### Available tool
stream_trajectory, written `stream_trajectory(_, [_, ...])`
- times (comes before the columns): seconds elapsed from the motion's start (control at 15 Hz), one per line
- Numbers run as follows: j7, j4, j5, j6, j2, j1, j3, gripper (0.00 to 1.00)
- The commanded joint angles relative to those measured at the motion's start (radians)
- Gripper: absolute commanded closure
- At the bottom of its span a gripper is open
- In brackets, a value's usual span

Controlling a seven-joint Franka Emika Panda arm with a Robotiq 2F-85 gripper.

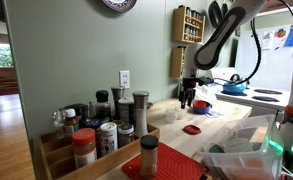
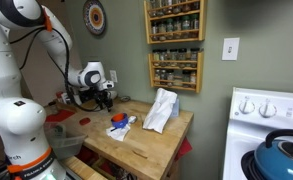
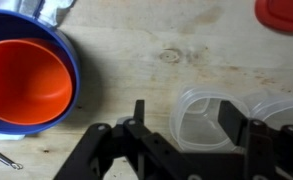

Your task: Stack up the transparent bowl and put a lid on them

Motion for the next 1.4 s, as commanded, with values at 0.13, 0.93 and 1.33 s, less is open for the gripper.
stream_trajectory(0.13, [0.024, -0.017, 0.003, 0.066, 0.025, 0.000, -0.008, 0.52])
stream_trajectory(0.93, [0.006, -0.017, -0.024, -0.003, -0.053, -0.003, -0.013, 0.97])
stream_trajectory(1.33, [0.014, 0.016, -0.128, -0.187, -0.211, -0.010, -0.002, 0.97])
